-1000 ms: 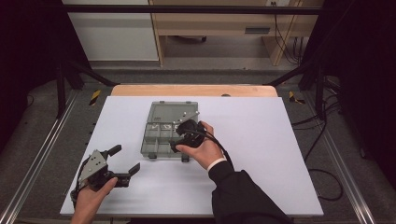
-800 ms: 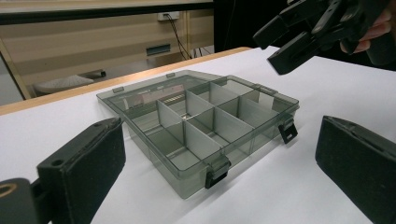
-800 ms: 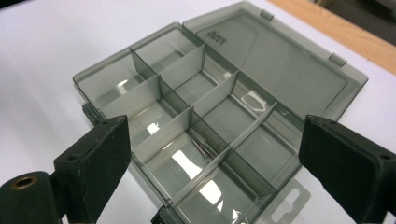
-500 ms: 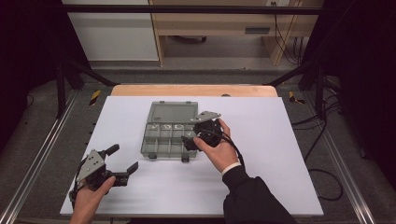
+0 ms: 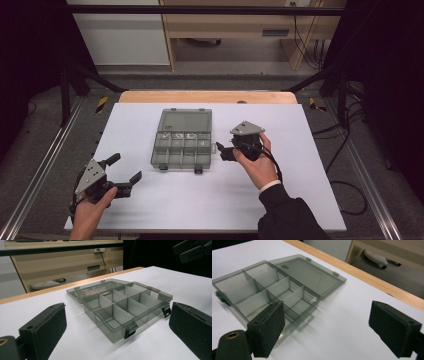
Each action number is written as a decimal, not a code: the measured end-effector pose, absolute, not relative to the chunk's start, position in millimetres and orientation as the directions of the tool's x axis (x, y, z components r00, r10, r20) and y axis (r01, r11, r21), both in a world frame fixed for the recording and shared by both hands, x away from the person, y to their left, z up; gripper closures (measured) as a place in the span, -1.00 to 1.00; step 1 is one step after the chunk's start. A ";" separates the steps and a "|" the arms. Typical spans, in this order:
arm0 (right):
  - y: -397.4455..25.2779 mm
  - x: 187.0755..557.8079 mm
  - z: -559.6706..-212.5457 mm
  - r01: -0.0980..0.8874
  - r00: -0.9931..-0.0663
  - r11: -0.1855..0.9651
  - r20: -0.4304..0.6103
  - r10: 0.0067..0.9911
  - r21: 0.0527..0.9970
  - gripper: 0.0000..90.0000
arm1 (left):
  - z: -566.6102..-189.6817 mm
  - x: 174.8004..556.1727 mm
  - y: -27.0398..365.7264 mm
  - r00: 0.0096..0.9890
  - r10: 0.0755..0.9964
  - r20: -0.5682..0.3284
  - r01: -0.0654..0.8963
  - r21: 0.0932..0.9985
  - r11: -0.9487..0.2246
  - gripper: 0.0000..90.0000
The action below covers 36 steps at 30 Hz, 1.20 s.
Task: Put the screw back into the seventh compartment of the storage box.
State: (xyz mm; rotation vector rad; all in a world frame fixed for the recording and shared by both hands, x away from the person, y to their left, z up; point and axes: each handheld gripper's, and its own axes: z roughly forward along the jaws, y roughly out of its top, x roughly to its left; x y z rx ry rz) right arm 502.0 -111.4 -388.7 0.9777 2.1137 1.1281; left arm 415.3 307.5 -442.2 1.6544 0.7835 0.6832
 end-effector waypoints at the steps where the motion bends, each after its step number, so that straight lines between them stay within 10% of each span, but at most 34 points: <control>1: -115.1 500.8 -389.6 0.341 -0.579 0.377 -0.124 0.806 0.861 -0.70 | -442.3 415.3 308.2 0.605 0.795 0.038 0.141 0.978 -0.154 -0.98; 36: -218.7 457.8 -424.3 0.300 -0.435 0.218 -0.070 0.898 0.929 -0.86 | -445.8 417.6 314.0 0.577 0.815 0.042 0.160 0.973 -0.163 -0.97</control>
